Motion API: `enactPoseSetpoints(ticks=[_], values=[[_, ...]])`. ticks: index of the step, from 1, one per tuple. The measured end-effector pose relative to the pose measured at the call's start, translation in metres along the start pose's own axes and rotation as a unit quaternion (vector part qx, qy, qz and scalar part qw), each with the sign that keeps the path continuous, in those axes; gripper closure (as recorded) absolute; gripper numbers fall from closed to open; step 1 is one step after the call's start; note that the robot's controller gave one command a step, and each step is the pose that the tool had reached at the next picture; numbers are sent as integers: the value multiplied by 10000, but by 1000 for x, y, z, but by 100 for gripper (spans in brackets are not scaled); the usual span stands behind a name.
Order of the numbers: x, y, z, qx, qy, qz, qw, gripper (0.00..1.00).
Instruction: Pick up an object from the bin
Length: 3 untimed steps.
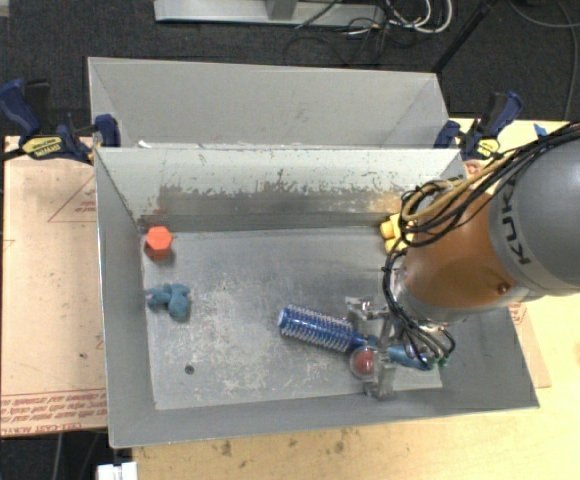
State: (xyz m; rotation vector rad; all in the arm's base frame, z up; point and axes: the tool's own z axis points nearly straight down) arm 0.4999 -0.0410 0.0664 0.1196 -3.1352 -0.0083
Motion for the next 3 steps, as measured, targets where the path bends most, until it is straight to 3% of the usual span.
enactPoseSetpoints(ticks=[1, 2, 3], values=[[0, -5, -3, 23, -20, 23, 10000, 100], [-17, 16, -124, 30, -70, -156, 9998, 100], [-8, 14, -186, 34, -61, -260, 9996, 100]])
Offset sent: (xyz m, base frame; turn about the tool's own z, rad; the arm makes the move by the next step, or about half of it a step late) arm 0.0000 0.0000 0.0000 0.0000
